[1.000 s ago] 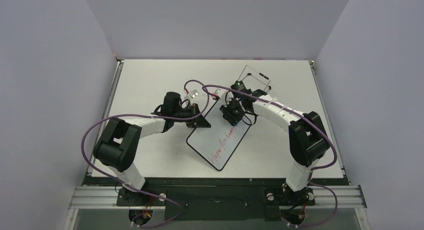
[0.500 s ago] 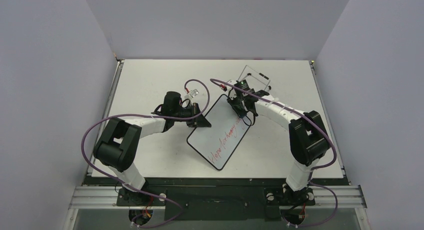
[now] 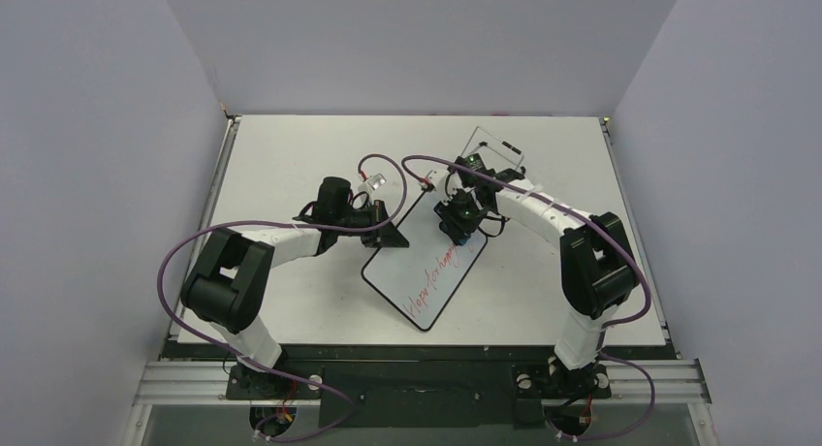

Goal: Erase the whiteboard
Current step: Erase the whiteboard at the center of the board.

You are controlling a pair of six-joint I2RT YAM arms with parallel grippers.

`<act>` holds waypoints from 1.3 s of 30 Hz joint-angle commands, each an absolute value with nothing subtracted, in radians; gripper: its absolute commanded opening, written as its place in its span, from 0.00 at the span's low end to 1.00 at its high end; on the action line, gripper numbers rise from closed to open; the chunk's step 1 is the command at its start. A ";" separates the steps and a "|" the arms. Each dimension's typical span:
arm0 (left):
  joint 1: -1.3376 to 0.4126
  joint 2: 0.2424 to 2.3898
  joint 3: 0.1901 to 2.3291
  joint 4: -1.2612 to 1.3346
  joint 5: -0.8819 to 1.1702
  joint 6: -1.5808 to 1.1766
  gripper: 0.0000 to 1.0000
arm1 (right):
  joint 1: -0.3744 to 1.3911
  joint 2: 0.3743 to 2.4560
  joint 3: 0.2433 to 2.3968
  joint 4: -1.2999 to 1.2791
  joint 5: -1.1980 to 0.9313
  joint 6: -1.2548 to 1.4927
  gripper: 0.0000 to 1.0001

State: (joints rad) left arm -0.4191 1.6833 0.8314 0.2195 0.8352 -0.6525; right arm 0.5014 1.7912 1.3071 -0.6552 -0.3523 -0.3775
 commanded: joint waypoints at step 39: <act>-0.443 1.656 0.888 0.231 0.906 -0.590 0.00 | 0.420 1.578 1.243 -0.505 -0.286 -0.283 0.00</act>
